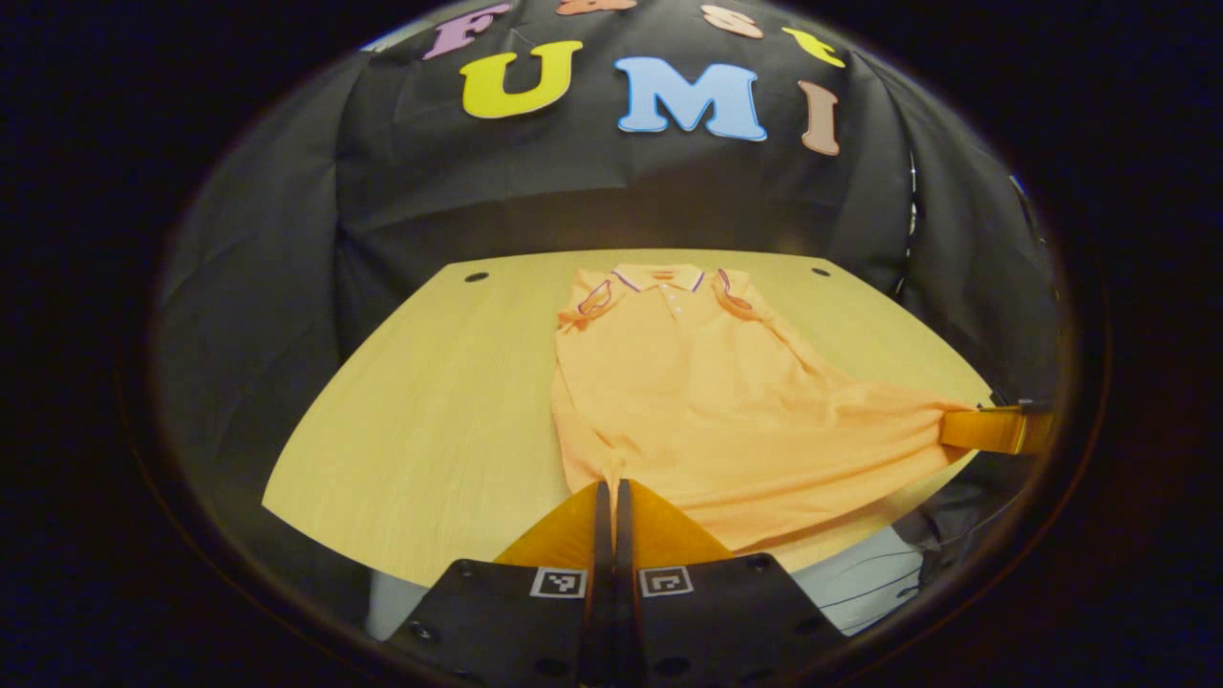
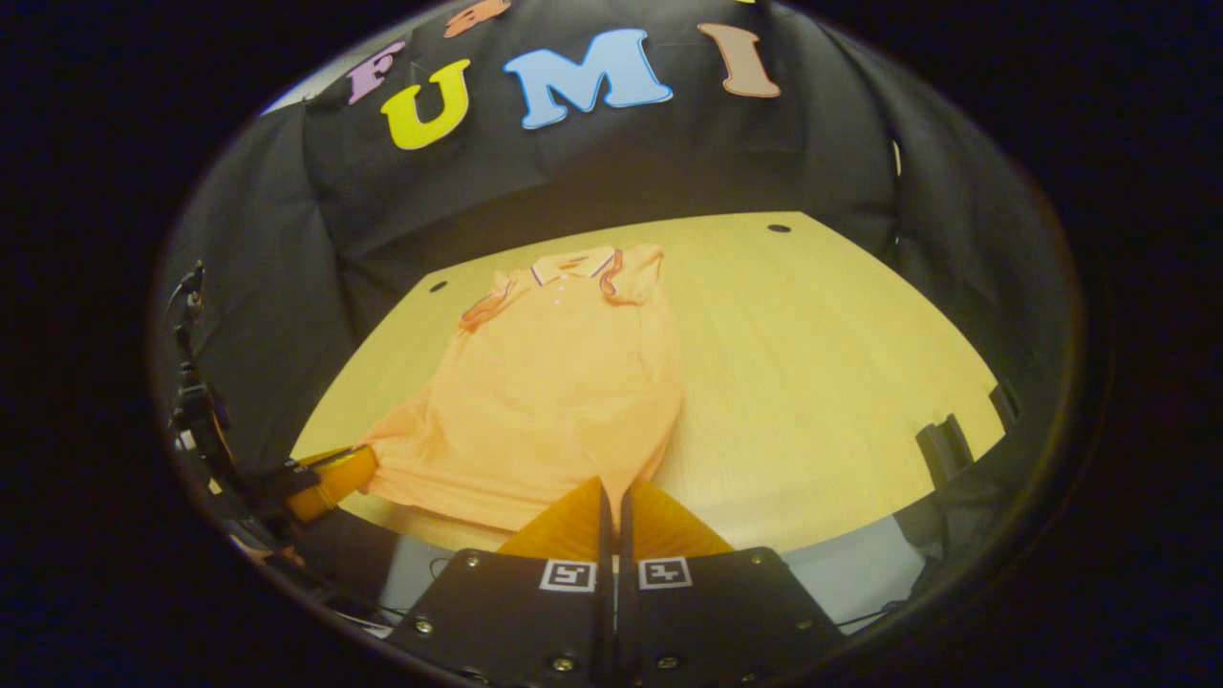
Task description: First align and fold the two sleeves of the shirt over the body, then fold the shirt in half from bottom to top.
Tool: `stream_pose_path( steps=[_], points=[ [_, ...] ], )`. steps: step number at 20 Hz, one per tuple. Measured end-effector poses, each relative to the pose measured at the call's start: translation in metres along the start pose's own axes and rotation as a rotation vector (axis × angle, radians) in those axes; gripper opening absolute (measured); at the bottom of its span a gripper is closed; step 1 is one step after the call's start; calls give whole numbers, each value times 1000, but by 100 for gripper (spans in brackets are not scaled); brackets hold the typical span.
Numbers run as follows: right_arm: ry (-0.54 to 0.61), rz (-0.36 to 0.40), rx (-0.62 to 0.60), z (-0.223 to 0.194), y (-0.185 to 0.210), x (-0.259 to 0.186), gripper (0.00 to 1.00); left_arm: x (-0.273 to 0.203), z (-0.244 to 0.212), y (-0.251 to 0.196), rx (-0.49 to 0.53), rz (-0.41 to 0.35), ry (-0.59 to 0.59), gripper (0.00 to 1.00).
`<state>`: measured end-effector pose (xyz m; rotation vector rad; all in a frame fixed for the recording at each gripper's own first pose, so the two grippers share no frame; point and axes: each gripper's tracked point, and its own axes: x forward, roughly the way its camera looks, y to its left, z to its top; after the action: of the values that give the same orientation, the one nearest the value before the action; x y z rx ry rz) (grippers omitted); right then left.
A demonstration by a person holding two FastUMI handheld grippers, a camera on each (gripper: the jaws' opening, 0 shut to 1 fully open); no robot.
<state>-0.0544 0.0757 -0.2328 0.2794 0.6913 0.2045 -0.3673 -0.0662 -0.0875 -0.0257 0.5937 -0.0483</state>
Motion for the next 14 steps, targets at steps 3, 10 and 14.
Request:
stream_pose_path(
  steps=[3, 10, 14],
  points=[
    [-47, 2, 6, 33, -1, -3, 2, 7, 34, -5, -16, -15, -43, 6],
    [-142, -19, -36, 102, 1, 17, 2, 52, 114, -4, -44, -74, -122, 6],
    [-171, -47, -49, 143, 7, 45, 2, 88, 157, 3, -41, -105, -157, 6]
  ],
)
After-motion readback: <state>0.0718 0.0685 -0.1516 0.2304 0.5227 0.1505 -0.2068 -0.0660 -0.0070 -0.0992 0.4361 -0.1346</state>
